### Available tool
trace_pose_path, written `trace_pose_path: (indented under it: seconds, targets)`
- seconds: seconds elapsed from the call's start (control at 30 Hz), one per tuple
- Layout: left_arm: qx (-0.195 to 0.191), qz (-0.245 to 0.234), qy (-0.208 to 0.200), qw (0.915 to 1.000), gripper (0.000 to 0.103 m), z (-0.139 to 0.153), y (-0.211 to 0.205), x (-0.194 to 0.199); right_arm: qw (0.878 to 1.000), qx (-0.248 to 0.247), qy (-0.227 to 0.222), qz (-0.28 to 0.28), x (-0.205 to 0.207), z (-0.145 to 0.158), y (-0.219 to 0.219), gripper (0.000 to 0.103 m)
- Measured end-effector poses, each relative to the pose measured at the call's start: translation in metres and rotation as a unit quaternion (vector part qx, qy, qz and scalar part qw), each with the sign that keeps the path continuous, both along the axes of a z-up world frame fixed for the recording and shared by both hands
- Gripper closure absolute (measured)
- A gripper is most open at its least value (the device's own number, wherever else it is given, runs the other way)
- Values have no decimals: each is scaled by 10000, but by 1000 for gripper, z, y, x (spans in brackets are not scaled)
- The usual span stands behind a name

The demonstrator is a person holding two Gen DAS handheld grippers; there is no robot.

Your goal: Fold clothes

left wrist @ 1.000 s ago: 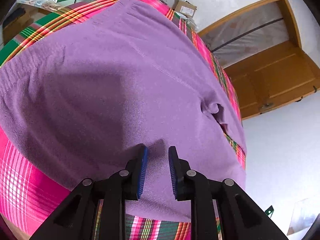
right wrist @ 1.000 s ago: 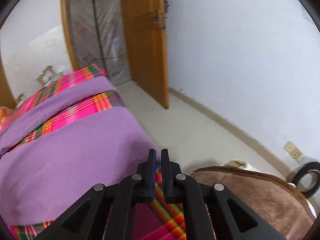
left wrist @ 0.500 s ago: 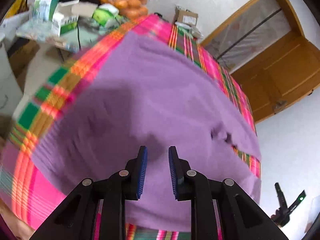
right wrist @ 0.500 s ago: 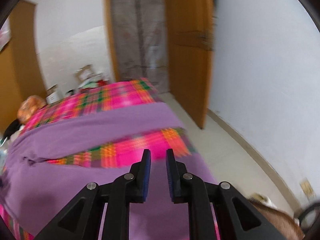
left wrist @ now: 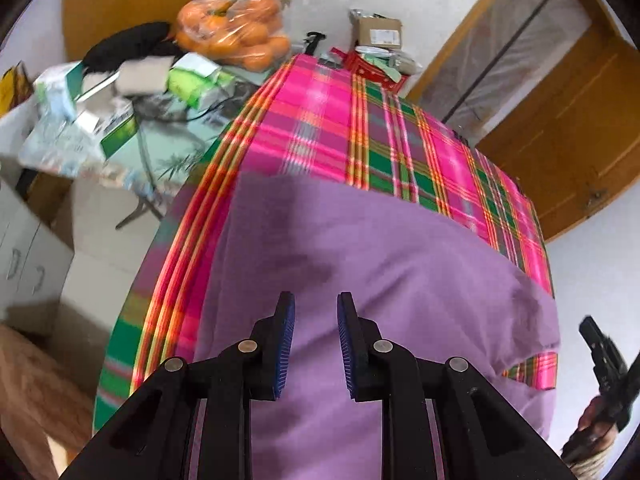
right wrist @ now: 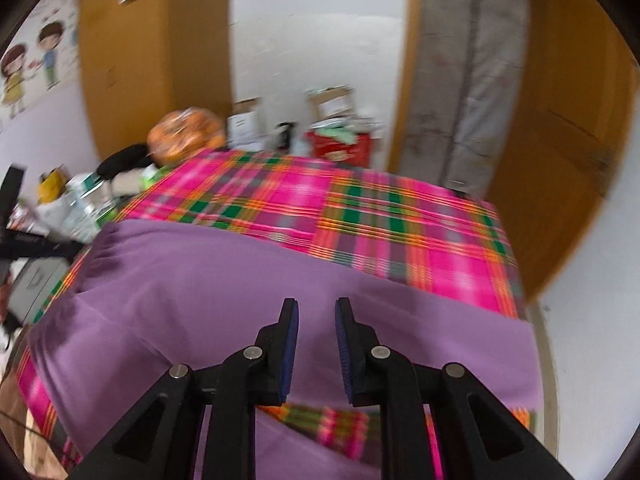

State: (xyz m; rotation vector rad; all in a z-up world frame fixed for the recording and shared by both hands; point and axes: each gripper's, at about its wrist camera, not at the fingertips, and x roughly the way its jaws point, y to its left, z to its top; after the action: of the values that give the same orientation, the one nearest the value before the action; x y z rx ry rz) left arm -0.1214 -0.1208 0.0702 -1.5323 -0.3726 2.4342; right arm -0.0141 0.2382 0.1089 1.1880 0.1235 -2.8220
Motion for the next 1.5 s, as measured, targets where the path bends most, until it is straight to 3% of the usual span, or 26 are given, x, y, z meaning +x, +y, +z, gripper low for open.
trace_pose_path:
  seconds: [0.17, 0.37, 0.63, 0.73, 1.03, 1.2, 1.5]
  targets:
    - [-338, -398, -93, 9986, 81, -7, 21, -27, 9965, -9, -524, 651, -53, -20, -34, 84]
    - [-744, -735, -267, 9942, 81, -33, 42, -56, 9864, -11, -1251, 1067, -116, -66, -67, 84]
    - [-832, -342, -487, 9948, 81, -67, 32, -103, 9810, -195, -1491, 1222, -165, -96, -87, 84]
    - [-754, -281, -370, 9961, 81, -67, 28, -112, 9797, -254, -1566, 1228, -182, -107, -93, 84]
    - [-694, -94, -101, 9975, 81, -64, 30, -124, 9834, -390, -1327, 1172, -199, -113, -95, 82]
    - [-912, -21, 164, 9957, 81, -63, 37, -129, 9854, -465, -1176, 1138, -207, -115, -96, 80]
    - [-1356, -376, 215, 9898, 81, -58, 41, -126, 9880, -388, -886, 1206, -209, -119, -97, 73]
